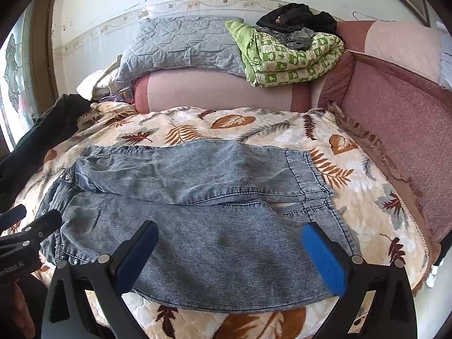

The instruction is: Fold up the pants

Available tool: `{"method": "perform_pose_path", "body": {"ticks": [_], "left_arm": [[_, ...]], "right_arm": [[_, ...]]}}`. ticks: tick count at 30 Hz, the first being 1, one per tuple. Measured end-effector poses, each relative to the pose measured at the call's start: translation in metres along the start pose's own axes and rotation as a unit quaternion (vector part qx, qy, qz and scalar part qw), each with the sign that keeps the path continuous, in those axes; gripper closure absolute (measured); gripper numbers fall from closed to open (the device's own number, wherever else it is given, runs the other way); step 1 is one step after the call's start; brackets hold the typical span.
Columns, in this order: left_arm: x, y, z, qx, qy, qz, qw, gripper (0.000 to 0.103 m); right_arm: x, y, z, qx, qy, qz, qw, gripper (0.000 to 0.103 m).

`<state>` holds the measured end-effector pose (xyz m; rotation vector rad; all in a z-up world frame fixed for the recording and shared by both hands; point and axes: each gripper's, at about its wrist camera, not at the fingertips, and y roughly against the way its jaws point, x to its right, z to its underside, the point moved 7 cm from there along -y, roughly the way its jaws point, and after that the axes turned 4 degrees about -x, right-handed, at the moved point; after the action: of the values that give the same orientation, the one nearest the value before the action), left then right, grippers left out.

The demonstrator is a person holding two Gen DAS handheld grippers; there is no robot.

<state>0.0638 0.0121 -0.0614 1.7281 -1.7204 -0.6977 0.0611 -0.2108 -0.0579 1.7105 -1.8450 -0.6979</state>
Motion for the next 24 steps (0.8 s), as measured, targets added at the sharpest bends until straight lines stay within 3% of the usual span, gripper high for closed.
{"method": "perform_pose_path", "body": {"ticks": [24], "left_arm": [[-0.0066,-0.0046,0.0045,-0.001,0.003,-0.008,1.0000,0.000]], "right_arm": [[0.0034,-0.0012,0.0005,0.004,-0.010,-0.004,1.000,0.000]]}}
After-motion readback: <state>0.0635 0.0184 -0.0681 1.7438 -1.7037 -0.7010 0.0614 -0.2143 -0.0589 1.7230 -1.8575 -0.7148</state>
